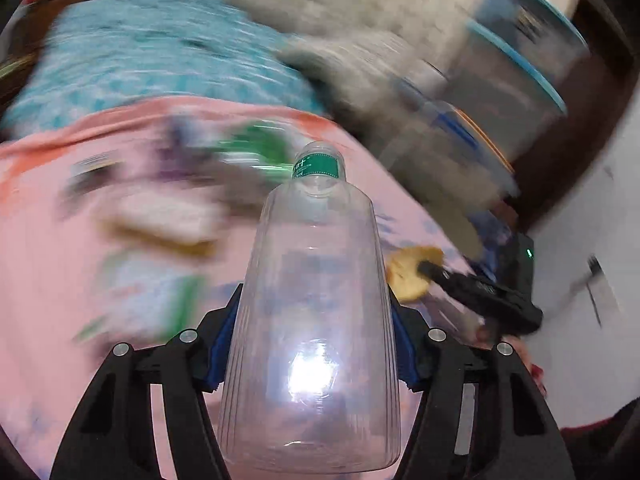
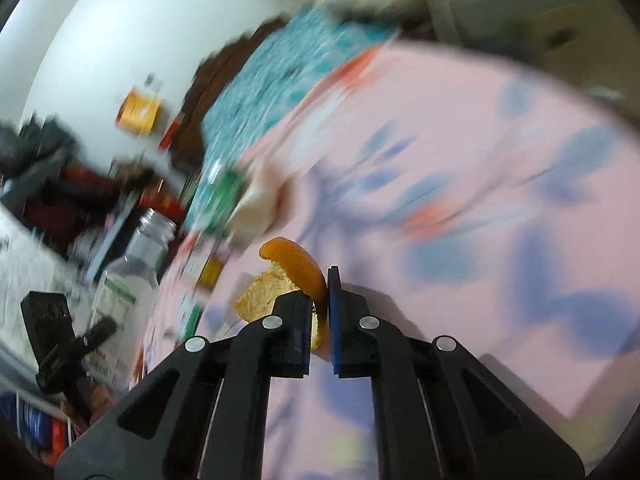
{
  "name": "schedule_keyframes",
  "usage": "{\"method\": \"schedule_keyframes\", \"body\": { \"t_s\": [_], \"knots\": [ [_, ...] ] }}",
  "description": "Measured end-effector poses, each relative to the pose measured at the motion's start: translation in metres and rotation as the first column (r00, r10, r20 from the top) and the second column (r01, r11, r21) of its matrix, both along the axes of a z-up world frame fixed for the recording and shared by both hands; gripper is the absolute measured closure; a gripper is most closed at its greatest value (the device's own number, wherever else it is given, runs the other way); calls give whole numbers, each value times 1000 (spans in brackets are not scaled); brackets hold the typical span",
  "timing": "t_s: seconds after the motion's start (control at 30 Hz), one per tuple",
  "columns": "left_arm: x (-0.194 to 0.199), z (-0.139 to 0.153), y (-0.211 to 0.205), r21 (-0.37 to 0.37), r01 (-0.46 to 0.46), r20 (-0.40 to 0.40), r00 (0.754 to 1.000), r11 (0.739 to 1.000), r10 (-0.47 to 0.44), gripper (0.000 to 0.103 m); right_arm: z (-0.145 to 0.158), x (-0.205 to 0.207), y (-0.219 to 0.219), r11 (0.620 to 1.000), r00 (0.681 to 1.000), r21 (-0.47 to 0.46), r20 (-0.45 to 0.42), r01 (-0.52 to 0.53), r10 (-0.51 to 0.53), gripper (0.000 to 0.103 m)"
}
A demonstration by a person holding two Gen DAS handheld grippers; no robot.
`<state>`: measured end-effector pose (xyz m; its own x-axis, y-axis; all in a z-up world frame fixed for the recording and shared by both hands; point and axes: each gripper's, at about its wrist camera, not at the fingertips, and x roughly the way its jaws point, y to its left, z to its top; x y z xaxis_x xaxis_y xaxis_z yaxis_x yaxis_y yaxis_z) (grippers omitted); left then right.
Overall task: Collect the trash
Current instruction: 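Carry the bottle and orange peel to the wastebasket and open both tools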
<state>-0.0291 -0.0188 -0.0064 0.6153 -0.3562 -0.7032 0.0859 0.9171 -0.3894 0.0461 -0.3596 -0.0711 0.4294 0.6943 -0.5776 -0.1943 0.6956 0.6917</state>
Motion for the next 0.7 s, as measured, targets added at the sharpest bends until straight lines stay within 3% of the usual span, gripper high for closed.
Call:
{"method": "schedule_keyframes", "body": {
  "t_s": [0.1, 0.3, 0.37, 0.53, 0.57, 0.6, 0.63, 0.67, 0.7],
  "knots": [
    [55, 3, -64, 24, 153, -9, 988, 988, -152, 44, 6, 9, -64, 988, 988, 12, 21, 156, -156, 94],
    [161, 1, -199, -14, 385, -47, 922, 923, -385, 44, 15, 32, -167, 919, 918, -6, 51, 393, -392, 94],
    [193, -8, -238, -18, 426, -74, 902, 905, -426, 44, 14, 44, -191, 895, 895, -24, 44, 446, -444, 93],
    [250, -28, -304, -37, 458, -119, 880, 888, -459, 43, 4, 63, -226, 847, 850, -62, 25, 527, -527, 85],
    [265, -36, -318, -49, 451, -143, 880, 891, -453, 42, 0, 69, -230, 843, 845, -67, 17, 534, -534, 81],
    [275, -40, -325, -48, 439, -157, 884, 897, -441, 32, -3, 73, -234, 835, 837, -66, 7, 546, -546, 58],
    [281, -44, -329, -39, 417, -168, 893, 908, -417, 27, -3, 75, -238, 823, 825, -59, 8, 564, -565, 22],
    [286, -47, -332, -30, 393, -169, 904, 919, -393, 25, -2, 72, -241, 809, 811, -51, 27, 585, -585, 16],
    [288, -47, -334, -29, 390, -169, 906, 920, -389, 25, -1, 70, -245, 799, 801, -49, 51, 599, -597, 17]
  ]
}}
